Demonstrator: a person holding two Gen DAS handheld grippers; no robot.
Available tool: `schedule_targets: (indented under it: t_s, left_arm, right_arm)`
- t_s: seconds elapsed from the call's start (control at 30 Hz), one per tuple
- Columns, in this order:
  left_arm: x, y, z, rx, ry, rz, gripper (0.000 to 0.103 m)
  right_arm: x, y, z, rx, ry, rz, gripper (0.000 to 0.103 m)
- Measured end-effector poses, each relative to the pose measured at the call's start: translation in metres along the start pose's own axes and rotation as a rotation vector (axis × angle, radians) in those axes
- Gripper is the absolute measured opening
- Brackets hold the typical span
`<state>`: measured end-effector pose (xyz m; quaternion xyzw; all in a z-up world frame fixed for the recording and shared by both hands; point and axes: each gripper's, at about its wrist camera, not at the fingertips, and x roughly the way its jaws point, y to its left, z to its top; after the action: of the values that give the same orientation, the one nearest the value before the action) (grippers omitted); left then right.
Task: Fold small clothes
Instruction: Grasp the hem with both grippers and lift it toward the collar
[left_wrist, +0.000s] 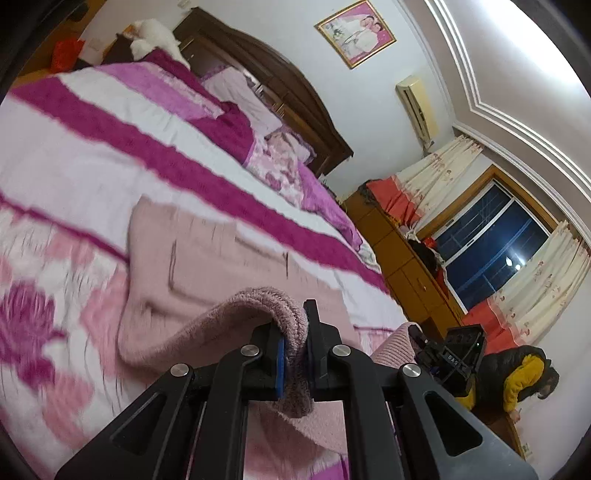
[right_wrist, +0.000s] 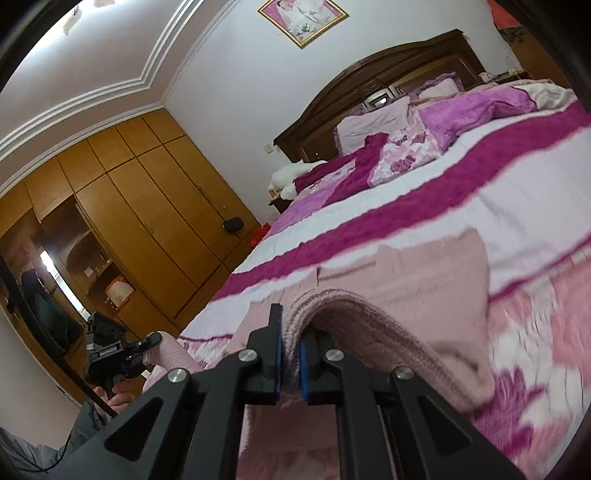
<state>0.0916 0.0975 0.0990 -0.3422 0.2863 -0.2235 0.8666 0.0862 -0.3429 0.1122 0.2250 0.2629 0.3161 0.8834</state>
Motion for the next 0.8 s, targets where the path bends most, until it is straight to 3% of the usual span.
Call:
schedule_targets:
  t_s: [0.2, 0.37, 0.47, 0.53, 0.8]
  left_arm:
    - [0.031, 0.014, 0.046, 0.009, -0.047, 0.011, 0.0]
    - [0.07, 0.055, 0.08, -0.056, -0.068, 0.031, 0.0]
    - [0.088, 0.077, 0.089, -0.05, -0.072, 0.056, 0.0]
    - [0.097, 0.09, 0.088, -0.051, -0.07, 0.089, 0.0]
    - [0.105, 0.123, 0.078, -0.124, -0.052, 0.126, 0.0]
  right_arm:
    - [0.034, -0.02, 0.045, -0.02, -0.04, -0.016, 0.007]
    - [0.056, -0.066, 0.077, 0.012, -0.122, -0.056, 0.007]
    - [0.077, -0.095, 0.077, 0.052, -0.118, -0.076, 0.007]
    - [0.097, -0.111, 0.071, 0.055, -0.059, -0.148, 0.007]
    - [0.114, -0.12, 0.061, 0.057, -0.032, -0.184, 0.008]
